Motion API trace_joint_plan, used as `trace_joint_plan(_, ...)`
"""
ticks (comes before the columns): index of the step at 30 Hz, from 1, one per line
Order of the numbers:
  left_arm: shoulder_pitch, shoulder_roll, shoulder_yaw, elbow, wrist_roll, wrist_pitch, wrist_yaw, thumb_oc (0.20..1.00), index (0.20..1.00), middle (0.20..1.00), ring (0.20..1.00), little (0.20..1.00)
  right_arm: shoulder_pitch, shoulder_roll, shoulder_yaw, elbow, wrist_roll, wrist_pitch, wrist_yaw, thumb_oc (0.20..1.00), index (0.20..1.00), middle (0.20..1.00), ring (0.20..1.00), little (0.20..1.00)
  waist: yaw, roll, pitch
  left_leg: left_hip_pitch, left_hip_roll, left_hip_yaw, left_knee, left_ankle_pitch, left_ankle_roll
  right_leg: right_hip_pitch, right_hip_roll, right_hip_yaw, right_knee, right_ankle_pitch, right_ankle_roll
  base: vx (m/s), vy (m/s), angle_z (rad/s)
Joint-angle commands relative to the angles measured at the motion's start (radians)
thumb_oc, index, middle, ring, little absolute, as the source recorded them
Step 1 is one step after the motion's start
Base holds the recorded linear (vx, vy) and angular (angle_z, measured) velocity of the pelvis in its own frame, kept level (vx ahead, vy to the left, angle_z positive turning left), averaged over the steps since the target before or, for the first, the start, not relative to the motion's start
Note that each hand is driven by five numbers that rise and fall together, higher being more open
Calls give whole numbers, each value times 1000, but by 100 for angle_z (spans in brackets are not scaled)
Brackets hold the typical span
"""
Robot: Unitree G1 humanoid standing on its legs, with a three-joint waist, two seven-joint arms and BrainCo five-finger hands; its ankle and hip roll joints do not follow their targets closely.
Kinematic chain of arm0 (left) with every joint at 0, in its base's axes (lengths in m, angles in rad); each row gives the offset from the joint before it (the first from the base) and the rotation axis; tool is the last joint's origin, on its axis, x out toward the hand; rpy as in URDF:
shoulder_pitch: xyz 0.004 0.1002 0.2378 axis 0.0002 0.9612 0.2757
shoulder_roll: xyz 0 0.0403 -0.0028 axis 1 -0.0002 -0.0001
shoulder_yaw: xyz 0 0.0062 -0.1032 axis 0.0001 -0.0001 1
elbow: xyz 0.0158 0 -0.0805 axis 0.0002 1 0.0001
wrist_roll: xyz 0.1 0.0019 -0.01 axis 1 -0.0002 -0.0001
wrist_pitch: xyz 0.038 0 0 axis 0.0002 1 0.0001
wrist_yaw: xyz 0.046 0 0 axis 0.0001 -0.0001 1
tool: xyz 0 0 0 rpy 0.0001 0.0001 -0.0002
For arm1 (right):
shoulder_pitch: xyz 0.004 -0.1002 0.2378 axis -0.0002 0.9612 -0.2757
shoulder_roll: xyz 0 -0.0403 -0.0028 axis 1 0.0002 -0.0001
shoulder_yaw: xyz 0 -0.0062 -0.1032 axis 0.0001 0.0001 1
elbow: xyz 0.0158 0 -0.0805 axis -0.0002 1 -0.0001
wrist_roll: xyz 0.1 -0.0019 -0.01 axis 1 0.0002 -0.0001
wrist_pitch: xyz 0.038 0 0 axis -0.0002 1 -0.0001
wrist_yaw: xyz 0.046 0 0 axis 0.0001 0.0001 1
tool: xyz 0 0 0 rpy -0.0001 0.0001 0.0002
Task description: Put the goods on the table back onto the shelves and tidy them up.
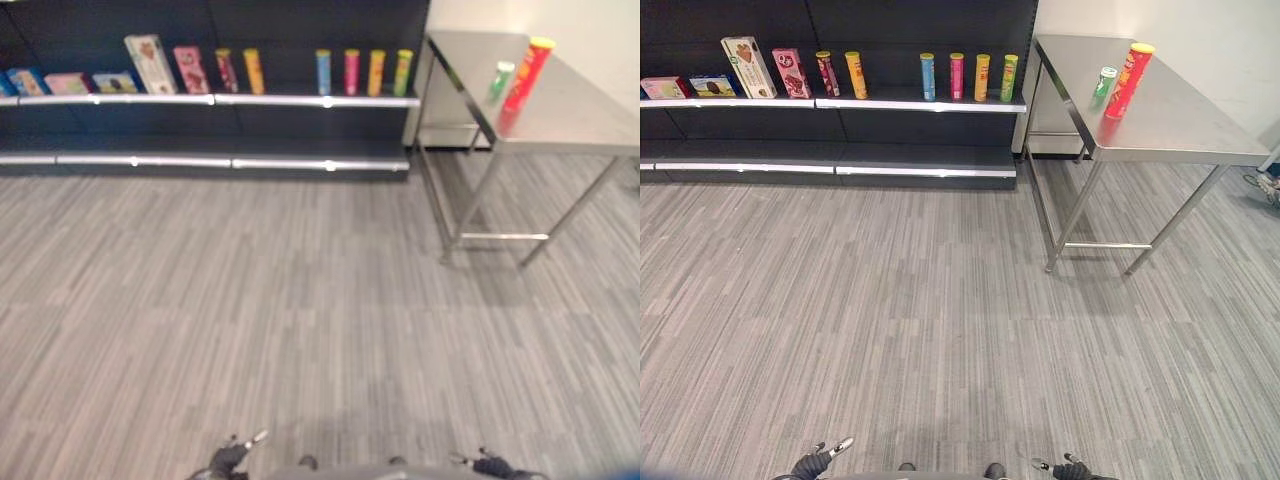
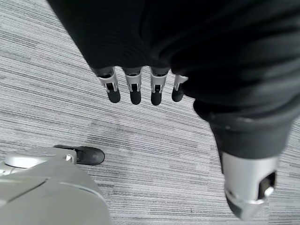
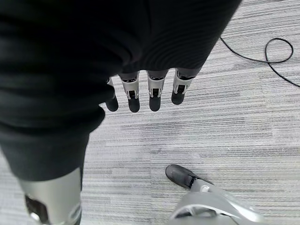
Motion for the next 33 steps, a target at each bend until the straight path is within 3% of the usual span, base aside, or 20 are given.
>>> trace_joint_plan(1,-55,14,-29,50,11,-28,-1,1000,1000,1000,1000,1000,-53,-13,1,34,46,-21,-19,1000,1000,1000,1000,1000,5,5,-15,-10,26,80,0,12,-53,13,-77,-13,5,-9,99,-39,19,-3)
trace_joint_plan(33,-67,13,-54,99,91,-26,15,1000,1000,1000,1000,1000,-29,0,18,52,24,-17,-25,1000,1000,1000,1000,1000,-12,-8,-5,-20,10,81,0,6,-39,-16,-96,22,8,18,107,-17,5,-2)
